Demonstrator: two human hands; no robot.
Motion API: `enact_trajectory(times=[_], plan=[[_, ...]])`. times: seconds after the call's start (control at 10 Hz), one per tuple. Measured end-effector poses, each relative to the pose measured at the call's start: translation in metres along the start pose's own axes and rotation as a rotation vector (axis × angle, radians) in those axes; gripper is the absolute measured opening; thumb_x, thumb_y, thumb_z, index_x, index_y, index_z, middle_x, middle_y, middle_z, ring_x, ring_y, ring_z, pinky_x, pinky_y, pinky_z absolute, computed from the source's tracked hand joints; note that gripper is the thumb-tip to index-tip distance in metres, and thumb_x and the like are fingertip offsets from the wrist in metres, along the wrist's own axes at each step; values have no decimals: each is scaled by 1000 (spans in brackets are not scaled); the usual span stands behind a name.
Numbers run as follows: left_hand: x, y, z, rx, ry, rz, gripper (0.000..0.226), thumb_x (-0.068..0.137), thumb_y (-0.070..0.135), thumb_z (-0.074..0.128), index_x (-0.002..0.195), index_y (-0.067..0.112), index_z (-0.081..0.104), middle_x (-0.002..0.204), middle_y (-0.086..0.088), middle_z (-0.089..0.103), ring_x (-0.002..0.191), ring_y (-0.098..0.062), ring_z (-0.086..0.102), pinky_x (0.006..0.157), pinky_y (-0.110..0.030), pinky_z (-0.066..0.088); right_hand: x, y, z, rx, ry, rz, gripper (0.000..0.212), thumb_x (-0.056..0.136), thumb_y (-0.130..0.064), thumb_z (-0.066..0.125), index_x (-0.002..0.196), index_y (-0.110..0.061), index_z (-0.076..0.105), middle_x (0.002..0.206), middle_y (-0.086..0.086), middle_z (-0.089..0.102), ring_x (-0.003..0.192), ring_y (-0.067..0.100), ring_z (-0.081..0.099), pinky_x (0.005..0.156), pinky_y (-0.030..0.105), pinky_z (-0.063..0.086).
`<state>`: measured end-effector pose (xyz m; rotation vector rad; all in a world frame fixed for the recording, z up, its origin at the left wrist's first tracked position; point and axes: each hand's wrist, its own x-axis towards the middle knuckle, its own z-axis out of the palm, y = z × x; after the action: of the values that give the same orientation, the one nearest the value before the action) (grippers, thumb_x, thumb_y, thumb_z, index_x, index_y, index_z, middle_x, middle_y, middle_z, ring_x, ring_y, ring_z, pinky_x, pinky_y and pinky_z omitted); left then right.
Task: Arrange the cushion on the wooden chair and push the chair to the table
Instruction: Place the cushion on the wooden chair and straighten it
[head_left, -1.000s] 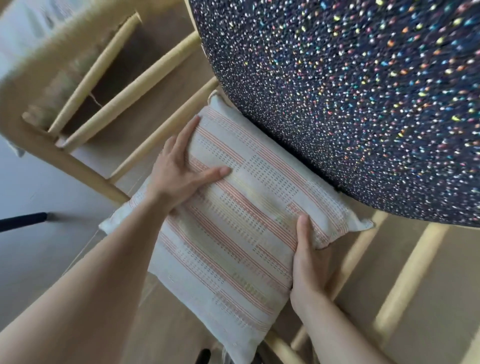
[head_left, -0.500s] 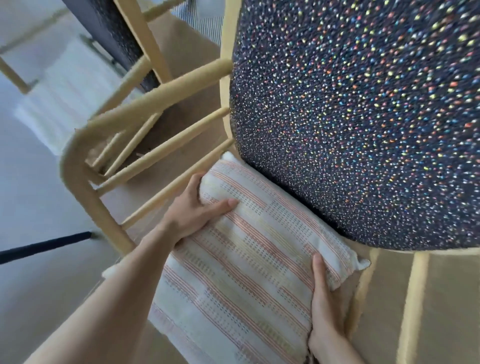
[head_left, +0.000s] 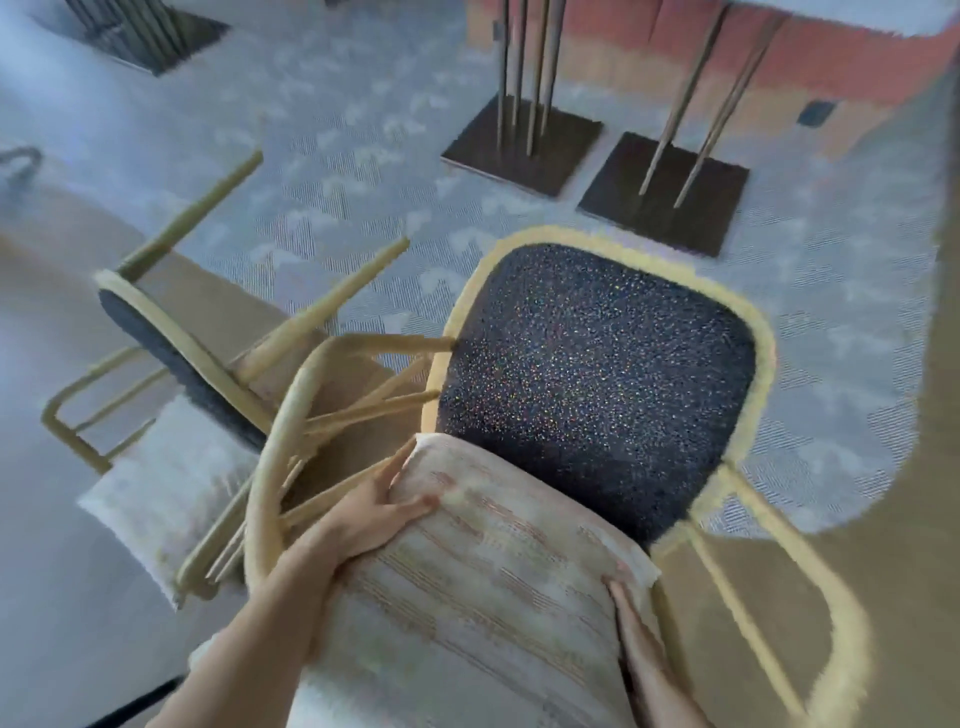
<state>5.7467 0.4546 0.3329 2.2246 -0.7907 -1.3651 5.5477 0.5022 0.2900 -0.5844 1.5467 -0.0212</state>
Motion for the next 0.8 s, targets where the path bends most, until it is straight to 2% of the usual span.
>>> enact_trajectory(times=[0.1, 0.2, 0.3, 0.4, 0.5, 0.6, 0.7, 0.8], plan=[[24, 48, -22, 52, -44, -15, 80, 96, 54, 72, 163, 52, 28, 149, 8, 56, 121, -7, 53, 92, -11, 40, 33, -127, -169, 57, -125, -110, 56, 108, -42, 47, 148, -3, 52, 154, 16, 51, 151, 33, 37, 117, 44, 32], [57, 89, -39, 90, -84, -24, 79, 93, 57, 73, 161, 49, 34, 152, 7, 53, 120, -5, 50, 89, -8, 37, 41, -166, -187, -36, -116, -234, 55, 105, -38, 56, 146, 0, 54, 154, 19, 51, 145, 35, 46, 118, 43, 34], [93, 130, -50, 148, -145, -37, 81, 92, 59, 74, 161, 47, 35, 157, 5, 43, 129, -8, 46, 82, 0, 30, 50, -214, -190, 2, -66, -271, 45, 109, -26, 51, 146, 0, 53, 145, 16, 58, 141, 34, 50, 116, 39, 36], [130, 167, -58, 170, -202, -71, 84, 91, 57, 76, 163, 42, 34, 168, -4, 35, 137, -21, 49, 103, -20, 33, 65, -265, -195, 59, -72, -159, 27, 110, -21, 43, 123, -16, 66, 111, 1, 69, 104, 18, 66, 108, 34, 42], [157, 200, -64, 201, -254, -139, 89, 91, 61, 74, 164, 41, 29, 168, -6, 37, 134, -27, 54, 111, -27, 39, 76, -305, -205, 95, -68, -93, 32, 111, -22, 41, 98, -13, 69, 99, 3, 66, 87, 10, 68, 76, 18, 51], [179, 225, -71, 290, -262, -163, 106, 76, 78, 72, 165, 42, 28, 171, -10, 33, 153, -36, 39, 127, -46, 31, 84, -336, -215, 87, -129, -82, 47, 109, -25, 45, 80, -15, 80, 95, -6, 77, 80, 5, 76, 65, 15, 55], [196, 247, -74, 321, -284, -175, 96, 88, 72, 69, 166, 36, 28, 173, -9, 31, 154, -34, 39, 127, -43, 29, 87, -359, -221, -9, -171, -61, 41, 105, -37, 54, 84, -20, 85, 102, 4, 80, 94, 14, 76, 91, 31, 57], [208, 265, -79, 372, -274, -143, 88, 94, 69, 63, 166, 33, 31, 174, -6, 28, 156, -32, 36, 128, -44, 28, 95, -384, -226, -109, -198, -58, 38, 102, -48, 56, 118, -18, 74, 124, 16, 75, 123, 30, 67, 111, 43, 48]])
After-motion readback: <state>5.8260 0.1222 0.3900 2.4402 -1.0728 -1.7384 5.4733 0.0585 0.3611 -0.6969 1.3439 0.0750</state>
